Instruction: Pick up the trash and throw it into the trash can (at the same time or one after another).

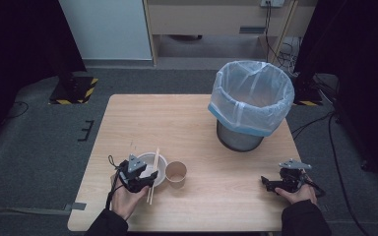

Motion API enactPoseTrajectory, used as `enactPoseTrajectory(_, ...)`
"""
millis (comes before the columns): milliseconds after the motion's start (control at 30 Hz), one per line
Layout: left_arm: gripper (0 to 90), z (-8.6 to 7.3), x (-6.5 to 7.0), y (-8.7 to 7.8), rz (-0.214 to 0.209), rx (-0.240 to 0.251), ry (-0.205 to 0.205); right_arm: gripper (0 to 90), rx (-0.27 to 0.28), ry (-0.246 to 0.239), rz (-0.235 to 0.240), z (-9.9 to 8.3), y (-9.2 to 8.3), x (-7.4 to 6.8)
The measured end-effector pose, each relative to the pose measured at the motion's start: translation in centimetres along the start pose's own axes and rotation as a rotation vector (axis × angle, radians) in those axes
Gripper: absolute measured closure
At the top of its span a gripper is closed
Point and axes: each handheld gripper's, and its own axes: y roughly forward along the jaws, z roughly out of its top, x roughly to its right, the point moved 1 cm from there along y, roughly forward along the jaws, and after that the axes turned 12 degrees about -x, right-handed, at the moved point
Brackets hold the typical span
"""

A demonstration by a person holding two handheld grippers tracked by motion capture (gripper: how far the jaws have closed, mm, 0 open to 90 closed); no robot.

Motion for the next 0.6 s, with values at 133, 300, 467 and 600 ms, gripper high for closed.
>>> enactPoseTrajectory(133, 50.4, -0.1, -0.5, -0.2, -0.004, 0.004, -0.020, 0.8, 0.000, -0.001, 0.000, 0.0, 0.0, 0.0)
enactPoseTrajectory(300, 51.7, -0.3, -0.9, -0.1, -0.008, -0.008, -0.037, 0.8, 0.000, -0.001, 0.000, 0.0, 0.0, 0.0)
enactPoseTrajectory(467, 55.7, -0.4, -1.0, 0.2, -0.008, -0.033, -0.039, 0.8, 0.000, -0.001, 0.000, 0.0, 0.0, 0.0)
enactPoseTrajectory(600, 62.2, -0.5, -1.3, 0.3, -0.007, -0.048, -0.061, 0.8, 0.002, -0.002, 0.000, 0.0, 0.0, 0.0)
